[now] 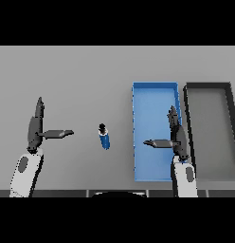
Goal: Pick up the blue pipe and place it into the blue bin.
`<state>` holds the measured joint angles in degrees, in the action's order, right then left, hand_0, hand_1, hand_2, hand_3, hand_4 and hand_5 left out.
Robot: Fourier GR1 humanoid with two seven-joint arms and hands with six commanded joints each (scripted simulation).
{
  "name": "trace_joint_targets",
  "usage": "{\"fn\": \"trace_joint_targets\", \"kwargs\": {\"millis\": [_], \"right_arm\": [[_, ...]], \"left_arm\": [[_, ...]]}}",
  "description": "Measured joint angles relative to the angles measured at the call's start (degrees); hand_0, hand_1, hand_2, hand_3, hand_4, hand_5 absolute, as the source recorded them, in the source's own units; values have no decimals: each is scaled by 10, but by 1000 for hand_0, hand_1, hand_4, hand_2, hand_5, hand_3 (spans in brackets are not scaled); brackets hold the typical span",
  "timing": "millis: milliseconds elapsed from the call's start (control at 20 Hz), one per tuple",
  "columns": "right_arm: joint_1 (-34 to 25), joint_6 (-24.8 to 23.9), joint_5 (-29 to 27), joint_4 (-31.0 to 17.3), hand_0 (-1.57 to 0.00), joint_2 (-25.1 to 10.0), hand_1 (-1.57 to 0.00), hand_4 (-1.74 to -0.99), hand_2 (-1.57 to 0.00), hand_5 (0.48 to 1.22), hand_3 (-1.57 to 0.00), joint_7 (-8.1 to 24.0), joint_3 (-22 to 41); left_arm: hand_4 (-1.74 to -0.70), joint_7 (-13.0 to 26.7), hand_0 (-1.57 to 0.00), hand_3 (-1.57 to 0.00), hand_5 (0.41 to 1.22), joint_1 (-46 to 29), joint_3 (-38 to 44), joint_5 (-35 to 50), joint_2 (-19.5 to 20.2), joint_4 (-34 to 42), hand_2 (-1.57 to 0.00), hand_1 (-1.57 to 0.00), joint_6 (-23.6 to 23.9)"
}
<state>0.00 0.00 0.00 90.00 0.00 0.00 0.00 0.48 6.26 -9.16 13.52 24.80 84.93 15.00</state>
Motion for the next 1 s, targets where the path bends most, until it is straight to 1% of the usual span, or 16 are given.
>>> {"fn": "trace_joint_targets", "kwargs": {"millis": [300, 350, 400, 450, 550, 650, 750, 800, 850, 900, 950, 1000], "right_arm": [[-8, 2, -3, -10, 1, -6, 1, -1222, 1, 603, 1, 5, -7], [14, 18, 24, 9, 1, -40, 1, -1227, 1, 603, 1, -39, 7], [32, 33, 37, 30, 1, -58, 1, -1230, 1, 601, 1, -62, 20], [40, 36, 48, 47, 1, -64, 1, -1228, 1, 599, 1, -59, 31], [41, 45, 54, 51, 1, -79, 1, -1231, 1, 599, 1, -44, 33], [45, 45, 62, 53, 1, -75, 1, -1226, 1, 593, 1, -37, 42], [51, 40, 68, 61, 1, -73, 1, -1218, 1, 589, 1, -35, 47], [43, 39, 67, 64, 1, -77, 1, -1216, 1, 587, 1, -28, 44], [39, 39, 71, 53, 1, -76, 1, -1215, 1, 587, 1, -23, 45], [40, 44, 69, 59, 1, -80, 1, -1220, 1, 589, 1, -32, 45], [36, 43, 70, 54, 1, -77, 1, -1225, 1, 595, 1, -37, 47], [38, 47, 66, 52, 1, -77, 1, -1223, 1, 601, 1, -54, 46]], "left_arm": [[-1006, 0, 1, 1, 586, 9, 2, -1, 0, -5, 1, 1, 2], [-1011, -42, 1, 1, 588, -14, -20, -8, 33, 2, 1, 1, -58], [-1011, -67, 1, 1, 588, -29, -26, -10, 60, 6, 1, 1, -96], [-1010, -71, 1, 1, 588, -29, -31, -11, 74, 3, 1, 1, -117], [-1007, -83, 1, 1, 587, -31, -42, -16, 84, 9, 1, 1, -139], [-1009, -76, 1, 1, 589, -29, -39, -10, 93, 9, 1, 1, -146], [-1023, -95, 1, 1, 594, -43, -44, 2, 97, 17, 1, 1, -173], [-1021, -97, 1, 1, 587, -42, -47, 11, 100, 22, 1, 1, -189], [-1020, -90, 1, 1, 582, -38, -57, 5, 102, 26, 1, 1, -198], [-1024, -94, 1, 1, 573, -42, -69, 1, 103, 32, 1, 1, -212], [-1031, -85, 1, 1, 565, -40, -76, 1, 109, 44, 1, 1, -221], [-1037, -85, 1, 1, 548, -40, -84, 0, 117, 50, 1, 1, -238]]}}
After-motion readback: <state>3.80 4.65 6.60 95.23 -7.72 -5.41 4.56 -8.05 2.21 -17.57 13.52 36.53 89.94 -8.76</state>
